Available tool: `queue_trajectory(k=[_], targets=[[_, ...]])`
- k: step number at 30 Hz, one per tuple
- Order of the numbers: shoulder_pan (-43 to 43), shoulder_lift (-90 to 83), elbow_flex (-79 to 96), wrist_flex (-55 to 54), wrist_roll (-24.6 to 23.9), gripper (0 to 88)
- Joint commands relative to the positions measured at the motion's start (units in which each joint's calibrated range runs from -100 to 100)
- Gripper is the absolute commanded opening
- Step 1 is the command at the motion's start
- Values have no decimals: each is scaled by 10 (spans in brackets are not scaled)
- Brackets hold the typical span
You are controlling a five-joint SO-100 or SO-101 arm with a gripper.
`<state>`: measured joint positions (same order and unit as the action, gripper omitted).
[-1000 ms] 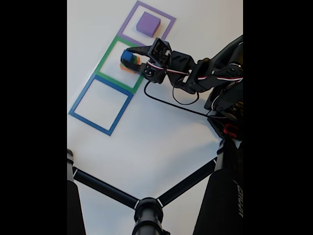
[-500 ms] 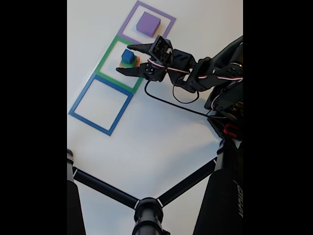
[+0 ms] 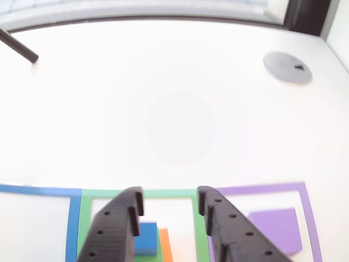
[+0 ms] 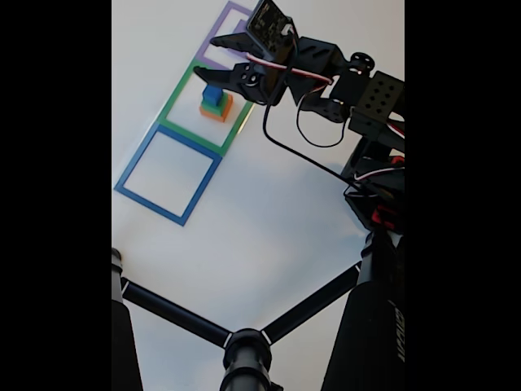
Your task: Tower of hanoi
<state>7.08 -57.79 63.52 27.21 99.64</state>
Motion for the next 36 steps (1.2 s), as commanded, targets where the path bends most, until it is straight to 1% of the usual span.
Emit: queue_trajectory(k=[1, 4, 7, 13, 19, 23, 27, 32, 36], targets=[[48, -54, -83, 165, 4, 1], [89, -67, -113, 225, 4, 0], [131, -78, -172, 315, 4, 0], [186, -81, -313, 482, 4, 0], [245, -80, -409, 582, 4, 0], [300, -79, -444, 618, 4, 0], [355, -79, -452, 625, 4, 1], [387, -84, -445, 624, 4, 9], [397, -88, -410, 600, 4, 65]])
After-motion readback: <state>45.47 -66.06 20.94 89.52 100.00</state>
